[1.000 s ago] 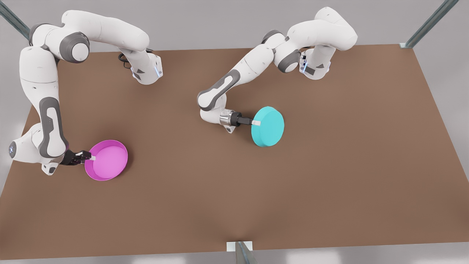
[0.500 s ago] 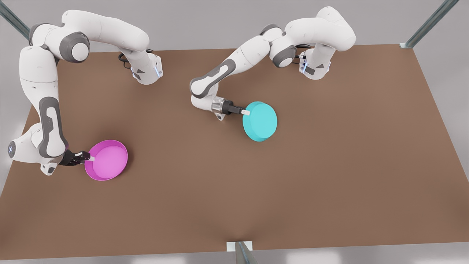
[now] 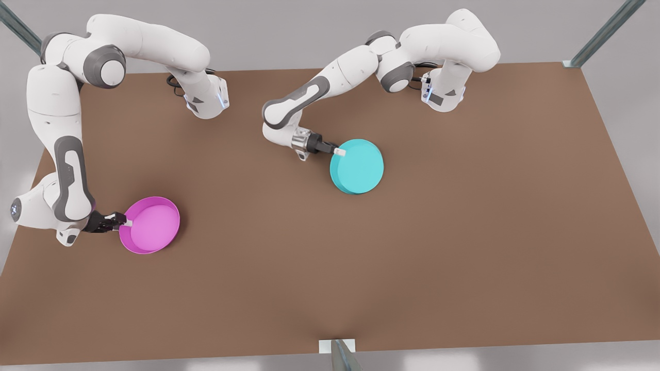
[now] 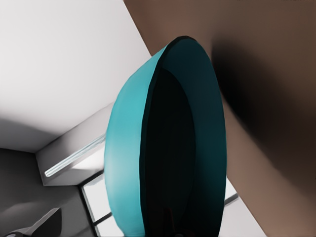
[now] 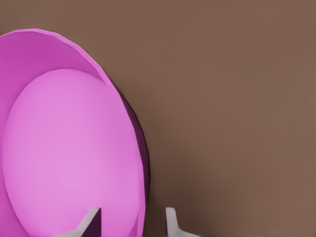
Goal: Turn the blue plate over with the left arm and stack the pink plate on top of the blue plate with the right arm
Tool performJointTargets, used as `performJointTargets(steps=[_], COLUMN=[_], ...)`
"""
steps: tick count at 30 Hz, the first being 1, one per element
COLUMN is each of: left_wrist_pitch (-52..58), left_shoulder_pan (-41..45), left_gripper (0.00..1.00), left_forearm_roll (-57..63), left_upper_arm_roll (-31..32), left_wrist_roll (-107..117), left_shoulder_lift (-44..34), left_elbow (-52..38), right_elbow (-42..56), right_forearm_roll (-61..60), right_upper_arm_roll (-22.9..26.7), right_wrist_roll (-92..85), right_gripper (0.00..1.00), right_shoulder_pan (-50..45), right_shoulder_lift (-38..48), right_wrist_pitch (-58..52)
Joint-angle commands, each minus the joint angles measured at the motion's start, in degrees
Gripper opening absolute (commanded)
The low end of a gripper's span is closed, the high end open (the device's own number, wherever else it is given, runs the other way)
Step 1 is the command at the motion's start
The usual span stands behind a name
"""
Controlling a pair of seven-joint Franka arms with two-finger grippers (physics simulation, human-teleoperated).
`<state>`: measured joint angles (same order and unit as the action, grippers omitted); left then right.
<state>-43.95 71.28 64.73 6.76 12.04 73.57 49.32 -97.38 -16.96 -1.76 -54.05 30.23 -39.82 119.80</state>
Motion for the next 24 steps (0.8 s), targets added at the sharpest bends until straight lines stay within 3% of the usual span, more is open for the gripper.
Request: performJointTargets(steps=[1,17,24], left_wrist_pitch=[0.0,-0.3,-7.6], left_shoulder_pan=[0.3,2.3,1.8], left_gripper=[0.99,0.99,0.99], left_forearm_roll=[-0.6,-5.6,-18.8], left_upper_arm_roll=[0.0,0.4,0.8], left_wrist_roll=[0.0,1.6,18.2], left_shoulder_lift=[0.0,0.0,-0.7], left_elbow=[0.0,-2.5,-4.1], right_elbow=[0.0,0.6,0.7], right_forearm_roll=[0.0,0.0,0.2], right_upper_arm_roll=[0.0,0.0,0.0], right_wrist_roll=[0.0,0.9,0.8], right_gripper=[0.59,0.58,0.59], right_shoulder_pan=[0.0,-1.1,-1.0], right_shoulder_lift=[0.1,-0.2,-0.4], right_wrist_pitch=[0.0,0.0,0.0])
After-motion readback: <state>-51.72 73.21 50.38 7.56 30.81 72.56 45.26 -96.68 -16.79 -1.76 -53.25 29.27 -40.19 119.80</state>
